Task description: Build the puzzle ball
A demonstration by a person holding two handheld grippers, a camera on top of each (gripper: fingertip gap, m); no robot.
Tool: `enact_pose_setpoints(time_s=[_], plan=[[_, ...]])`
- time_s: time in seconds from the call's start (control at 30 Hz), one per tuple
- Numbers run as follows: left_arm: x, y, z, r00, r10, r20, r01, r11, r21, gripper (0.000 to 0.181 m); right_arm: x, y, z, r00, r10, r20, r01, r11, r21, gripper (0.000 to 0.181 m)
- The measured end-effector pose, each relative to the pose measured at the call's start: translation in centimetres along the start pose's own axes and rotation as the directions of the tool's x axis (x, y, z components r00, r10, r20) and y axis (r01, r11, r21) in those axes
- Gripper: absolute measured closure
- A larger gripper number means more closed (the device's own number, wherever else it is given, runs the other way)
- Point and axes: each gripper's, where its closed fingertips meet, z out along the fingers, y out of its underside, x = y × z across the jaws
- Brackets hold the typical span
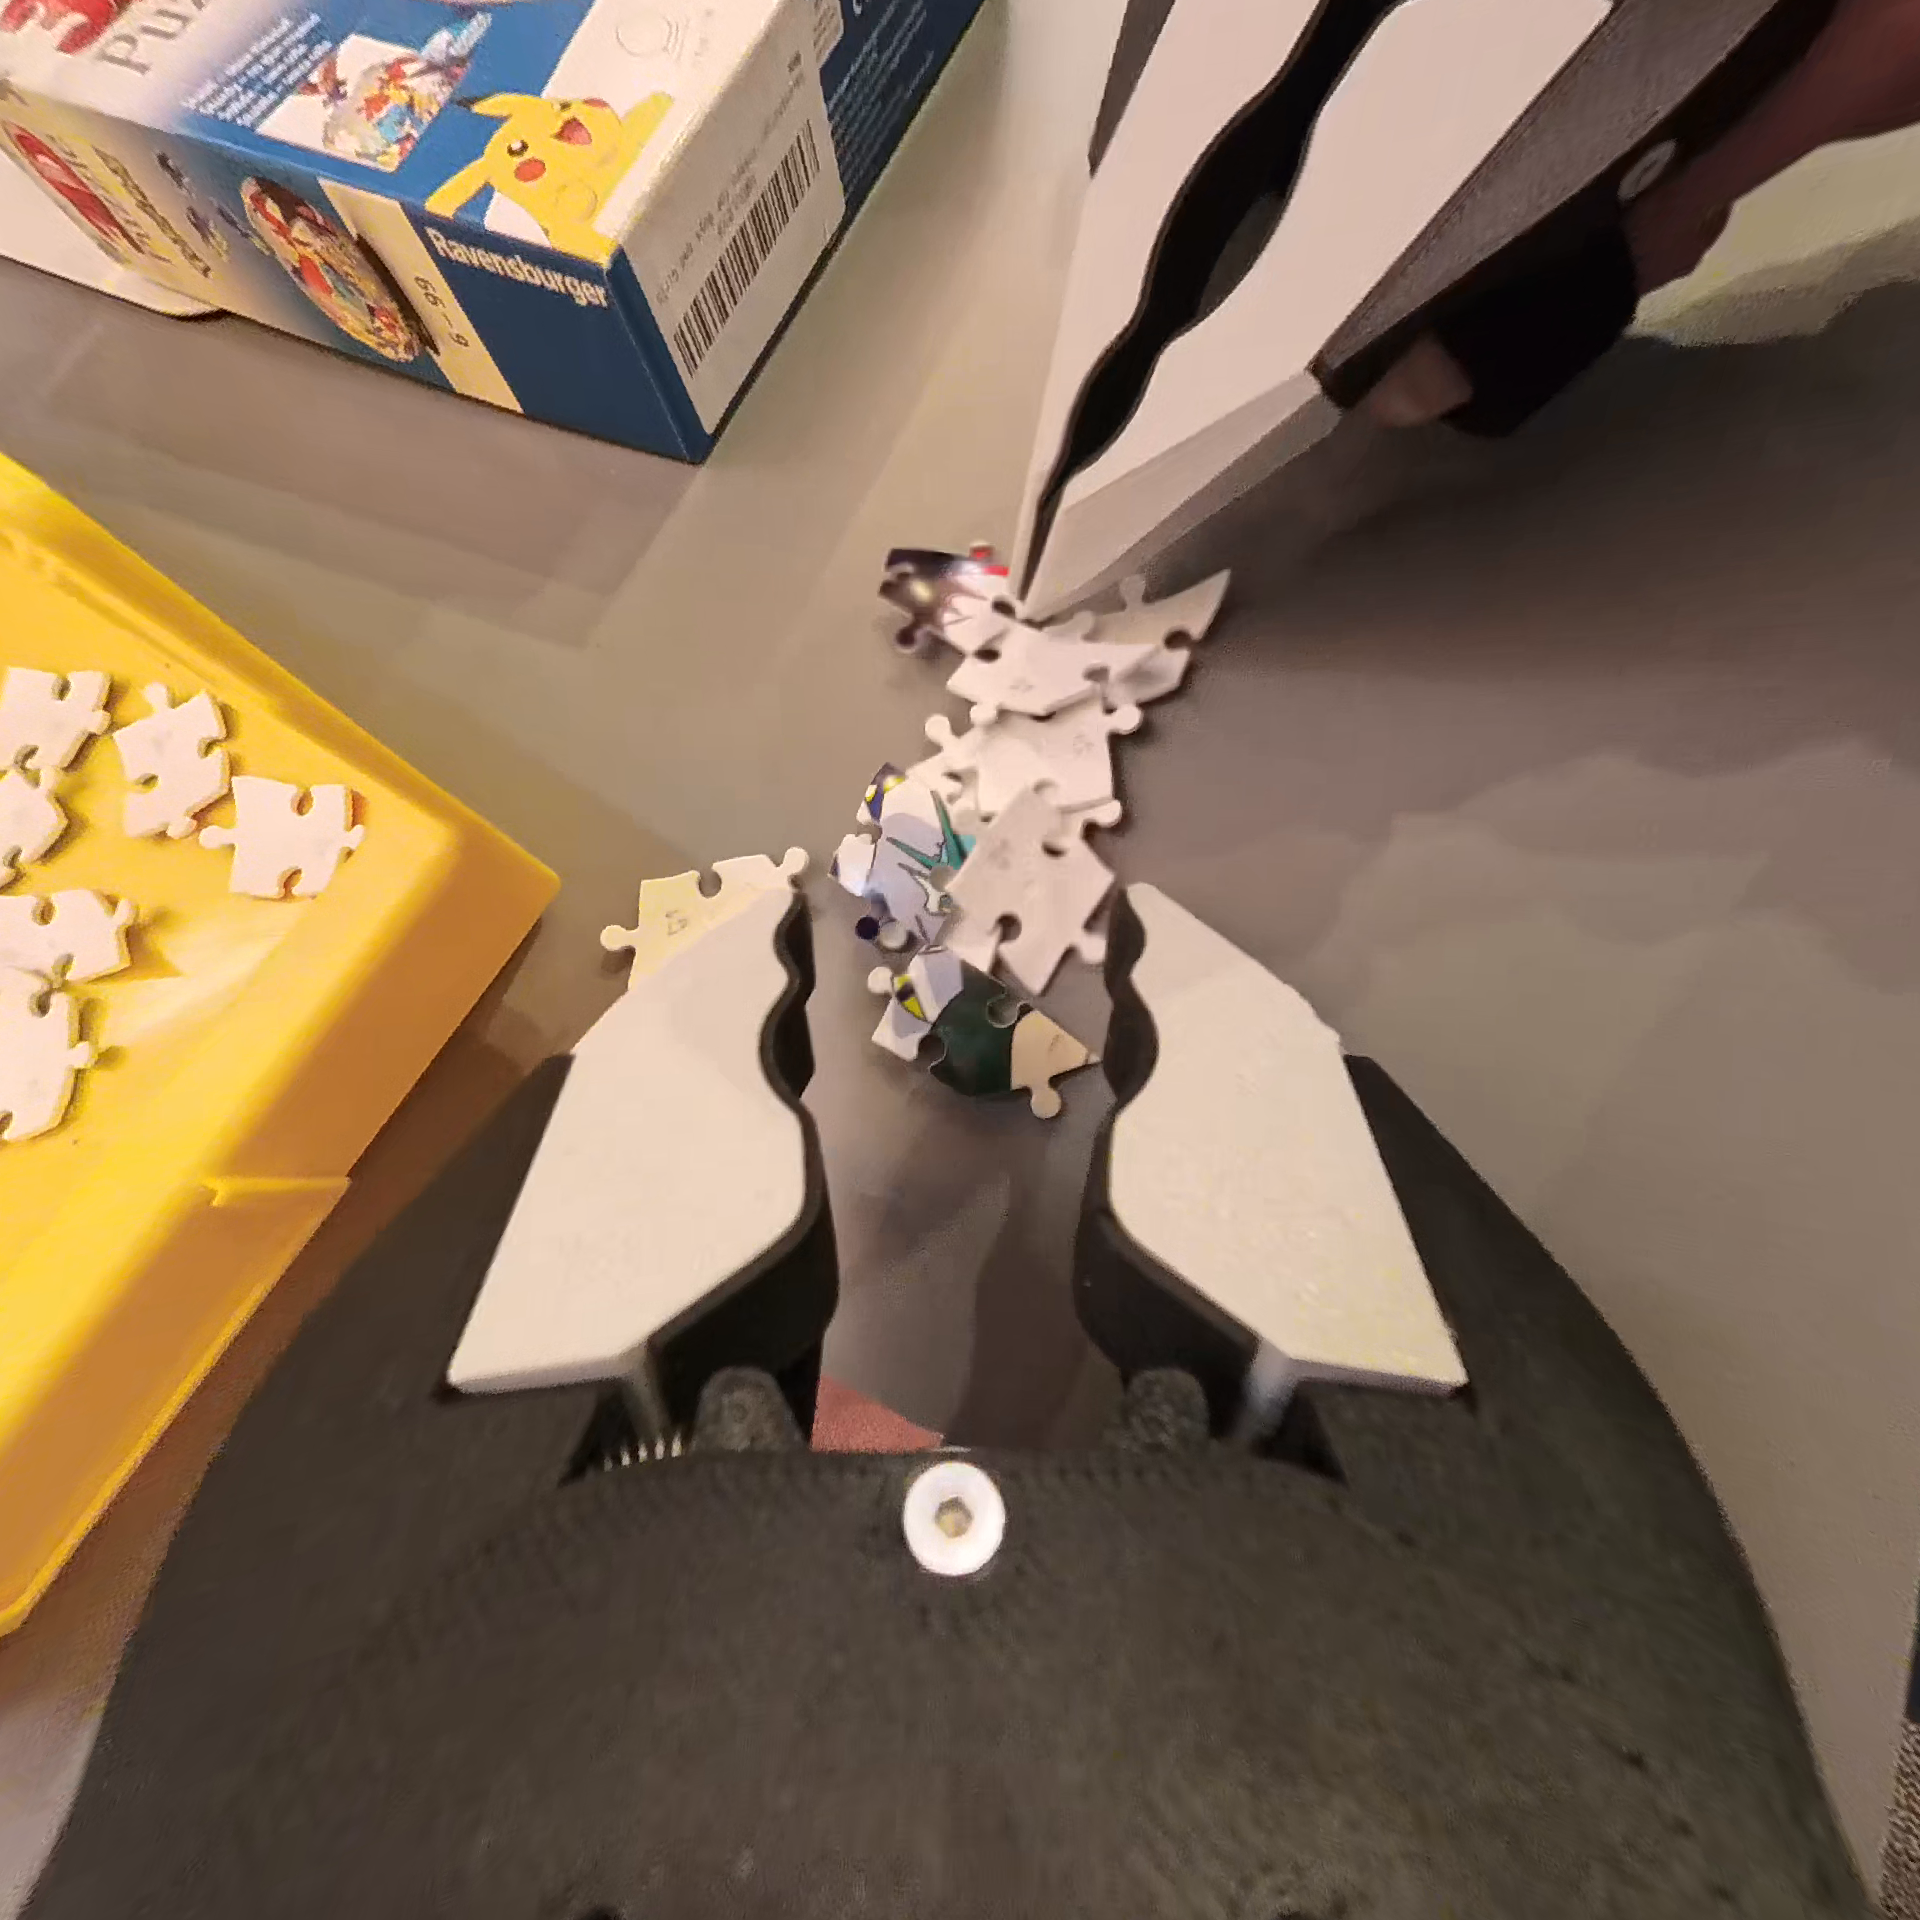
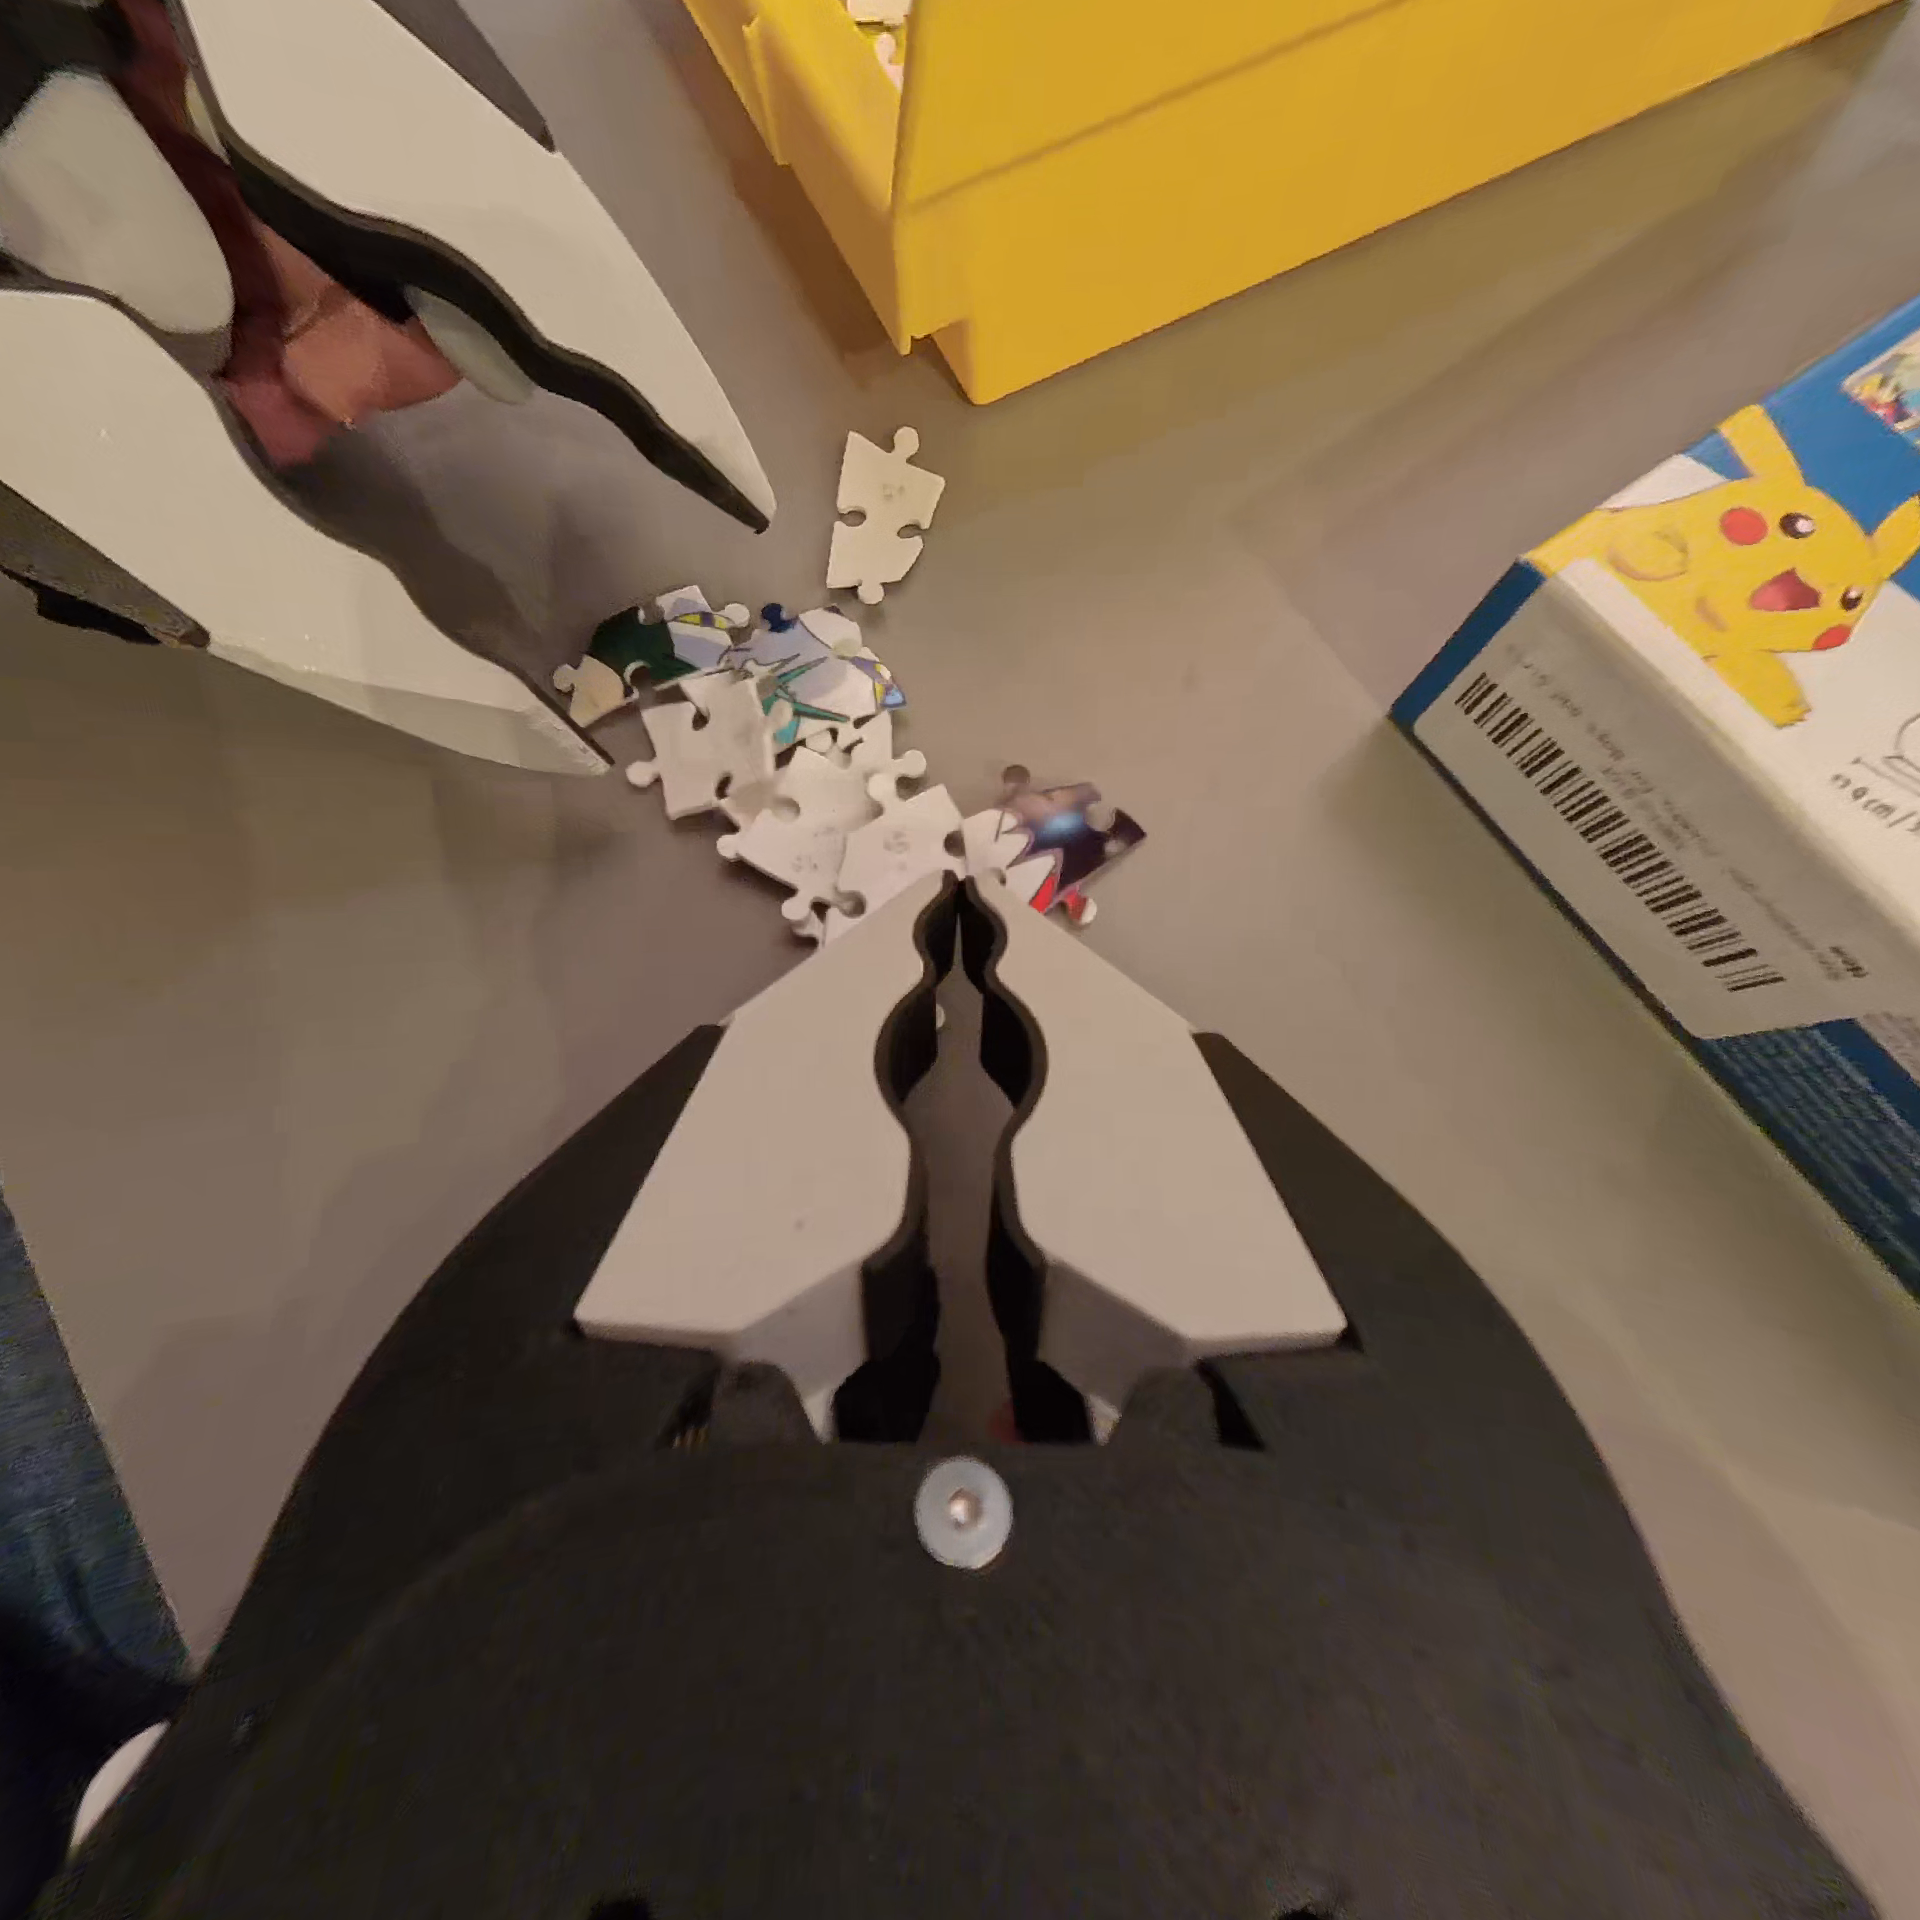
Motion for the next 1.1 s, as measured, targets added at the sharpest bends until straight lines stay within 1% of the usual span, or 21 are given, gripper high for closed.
enact_pose_setpoints(time_s=[0.07,0.13,0.17,0.23,0.27,0.37,0.43,0.5,0.53,0.6,0.67,0.77,0.83,0.97,1.03,1.1], plan=[[0.3,-0.2,-0.1,1.000,0.021,0.001,-0.021,1.000,-0.001,0.128,0.1,-0.2,-0.5,1.000,0.006,0.002,-0.006,1.000,0.002,0.181],[0.5,0.0,-0.2,0.999,0.041,0.012,-0.040,0.999,-0.021,0.129,-0.8,-0.9,-1.0,0.999,0.001,0.054,-0.002,1.000,0.026,0.181],[0.6,0.3,-0.2,0.999,0.050,0.013,-0.050,0.998,-0.039,0.129,-1.2,-1.2,-1.1,0.997,-0.008,0.075,0.005,0.999,0.032,0.172],[0.4,0.8,-0.6,0.998,0.053,0.027,-0.052,0.997,-0.055,0.130,-2.4,-1.6,-0.7,0.993,-0.029,0.116,0.027,0.999,0.021,0.149],[0.5,0.9,-0.7,0.999,0.039,0.023,-0.037,0.998,-0.050,0.130,-3.1,-1.8,-0.3,0.989,-0.046,0.138,0.044,0.999,0.018,0.144],[0.6,1.2,-0.7,1.000,0.010,0.020,-0.009,0.999,-0.046,0.133,-4.2,-2.2,1.1,0.982,-0.120,0.145,0.121,0.993,0.006,0.148],[0.9,1.7,-0.5,0.999,0.027,0.022,-0.025,0.997,-0.070,0.133,-4.8,-1.6,2.3,0.978,-0.126,0.167,0.136,0.989,-0.049,0.147],[1.1,2.1,-0.3,0.999,0.031,0.023,-0.029,0.996,-0.086,0.133,-4.6,-1.6,3.0,0.979,-0.146,0.146,0.155,0.986,-0.055,0.156],[1.2,2.2,-0.2,0.999,0.033,0.023,-0.030,0.996,-0.089,0.133,-4.6,-1.7,3.2,0.979,-0.150,0.141,0.159,0.986,-0.056,0.167],[1.5,2.1,0.0,1.000,0.021,0.009,-0.020,0.997,-0.079,0.134,-4.5,-2.0,3.3,0.980,-0.152,0.129,0.159,0.986,-0.045,0.171],[1.7,1.9,0.2,1.000,0.013,0.000,-0.013,0.998,-0.068,0.135,-4.6,-2.2,3.4,0.980,-0.141,0.142,0.147,0.989,-0.033,0.176],[1.3,2.0,0.0,1.000,0.016,0.011,-0.015,0.998,-0.069,0.133,-4.5,-2.8,3.1,0.981,-0.112,0.160,0.115,0.993,-0.008,0.181],[0.8,2.0,-0.2,1.000,-0.010,0.022,0.011,0.998,-0.055,0.132,-4.3,-3.1,2.9,0.983,-0.080,0.167,0.080,0.997,0.006,0.181],[0.0,1.4,-1.0,0.998,-0.037,0.041,0.037,0.999,-0.013,0.132,-4.3,-3.9,2.2,0.974,0.000,0.227,-0.007,1.000,0.030,0.181],[-0.5,1.4,-1.1,0.998,-0.042,0.053,0.043,0.999,-0.012,0.131,-3.7,-4.8,1.8,0.970,0.048,0.240,-0.064,0.996,0.062,0.181],[-1.1,1.7,-1.0,0.996,-0.036,0.076,0.039,0.999,-0.036,0.129,-3.1,-5.1,1.7,0.968,0.066,0.241,-0.084,0.995,0.063,0.181]])
